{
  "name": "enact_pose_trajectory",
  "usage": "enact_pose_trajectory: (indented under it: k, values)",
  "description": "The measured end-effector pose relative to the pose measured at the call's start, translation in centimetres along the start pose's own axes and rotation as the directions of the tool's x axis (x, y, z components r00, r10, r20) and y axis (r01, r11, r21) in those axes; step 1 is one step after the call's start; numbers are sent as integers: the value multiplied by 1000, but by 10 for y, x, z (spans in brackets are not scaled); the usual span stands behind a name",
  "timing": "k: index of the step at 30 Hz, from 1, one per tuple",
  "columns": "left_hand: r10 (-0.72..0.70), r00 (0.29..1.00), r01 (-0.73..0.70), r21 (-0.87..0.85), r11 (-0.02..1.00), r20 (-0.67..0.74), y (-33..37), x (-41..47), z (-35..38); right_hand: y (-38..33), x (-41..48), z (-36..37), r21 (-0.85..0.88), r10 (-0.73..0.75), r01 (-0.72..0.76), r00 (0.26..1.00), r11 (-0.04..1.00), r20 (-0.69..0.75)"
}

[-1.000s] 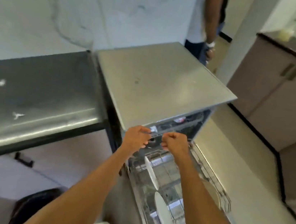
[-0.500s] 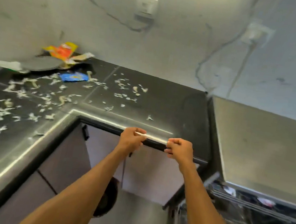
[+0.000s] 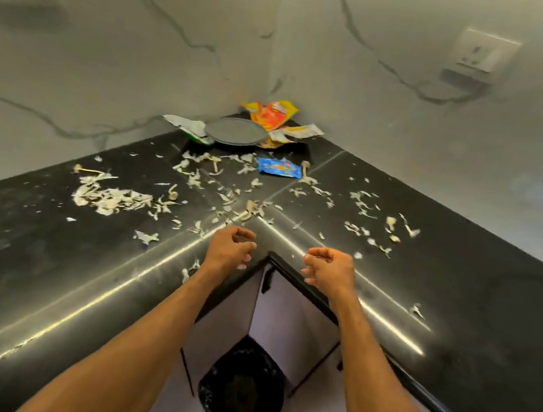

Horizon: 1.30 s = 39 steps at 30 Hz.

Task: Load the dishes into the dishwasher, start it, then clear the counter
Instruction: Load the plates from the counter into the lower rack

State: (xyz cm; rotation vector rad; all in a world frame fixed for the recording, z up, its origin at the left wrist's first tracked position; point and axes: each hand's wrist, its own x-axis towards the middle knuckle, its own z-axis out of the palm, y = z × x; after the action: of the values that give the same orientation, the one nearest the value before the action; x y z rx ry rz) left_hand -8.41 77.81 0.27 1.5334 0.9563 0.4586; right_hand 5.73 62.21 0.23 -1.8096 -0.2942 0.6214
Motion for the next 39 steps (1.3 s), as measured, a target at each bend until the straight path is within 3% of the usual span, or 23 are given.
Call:
enact_pose_trajectory:
  k: [8,14,20,26,39]
  values:
    - [-59,958,46,-50,998,-282,19,61,-25,-41,98,59,-26,-37,45,970,999,242]
    - [-69,926,48,-65,997,-372,27,100,-43,-67,145,97,-54,-35,58,934,997,356]
    - [-74,916,41,-93,995,-395,33,161,-68,-89,182,139,-91,-35,72,933,993,358]
    - [-79,933,52,-84,995,-351,46,231,-89,-115,225,169,-107,-47,78,964,991,260]
    - [-181,908,156,-97,983,-379,74,331,-79,-157,330,199,-187,-35,75,977,980,210]
